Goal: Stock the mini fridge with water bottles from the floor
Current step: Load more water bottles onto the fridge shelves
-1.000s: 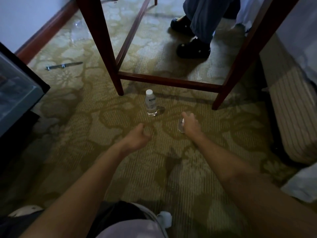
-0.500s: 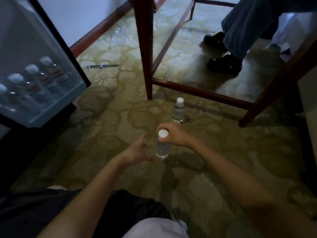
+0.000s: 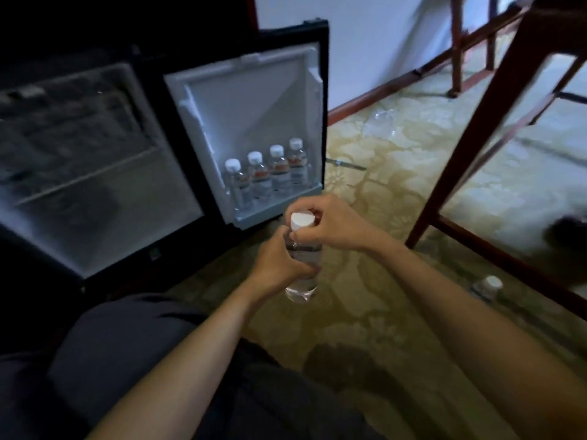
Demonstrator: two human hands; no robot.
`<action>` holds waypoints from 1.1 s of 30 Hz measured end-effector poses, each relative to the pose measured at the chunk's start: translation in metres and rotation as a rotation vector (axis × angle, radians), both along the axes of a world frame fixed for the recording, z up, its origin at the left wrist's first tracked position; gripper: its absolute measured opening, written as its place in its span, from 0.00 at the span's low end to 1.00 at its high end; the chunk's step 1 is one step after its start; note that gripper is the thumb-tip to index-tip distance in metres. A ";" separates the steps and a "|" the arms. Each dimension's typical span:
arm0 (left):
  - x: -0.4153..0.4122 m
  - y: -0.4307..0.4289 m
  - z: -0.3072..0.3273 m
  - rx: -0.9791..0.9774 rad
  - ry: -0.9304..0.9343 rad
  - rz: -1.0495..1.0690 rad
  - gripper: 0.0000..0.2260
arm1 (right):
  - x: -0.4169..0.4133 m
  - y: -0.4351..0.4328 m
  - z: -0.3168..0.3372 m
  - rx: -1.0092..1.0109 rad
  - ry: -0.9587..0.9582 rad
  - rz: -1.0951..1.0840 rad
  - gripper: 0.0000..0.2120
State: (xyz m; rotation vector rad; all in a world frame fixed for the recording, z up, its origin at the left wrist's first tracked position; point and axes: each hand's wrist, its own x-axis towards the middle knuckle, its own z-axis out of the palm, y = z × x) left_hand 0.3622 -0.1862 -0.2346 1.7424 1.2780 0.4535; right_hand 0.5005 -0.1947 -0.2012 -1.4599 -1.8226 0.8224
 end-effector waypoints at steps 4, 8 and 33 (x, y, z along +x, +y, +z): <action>-0.046 0.037 0.032 0.113 0.095 0.109 0.24 | -0.045 0.047 0.027 -0.003 0.115 0.126 0.10; -0.094 0.072 0.053 0.089 -0.006 0.298 0.24 | -0.082 0.086 0.033 -0.123 0.325 0.131 0.09; -0.332 0.268 -0.073 -0.219 -0.374 0.969 0.09 | -0.354 0.310 -0.141 -0.527 -0.049 0.282 0.24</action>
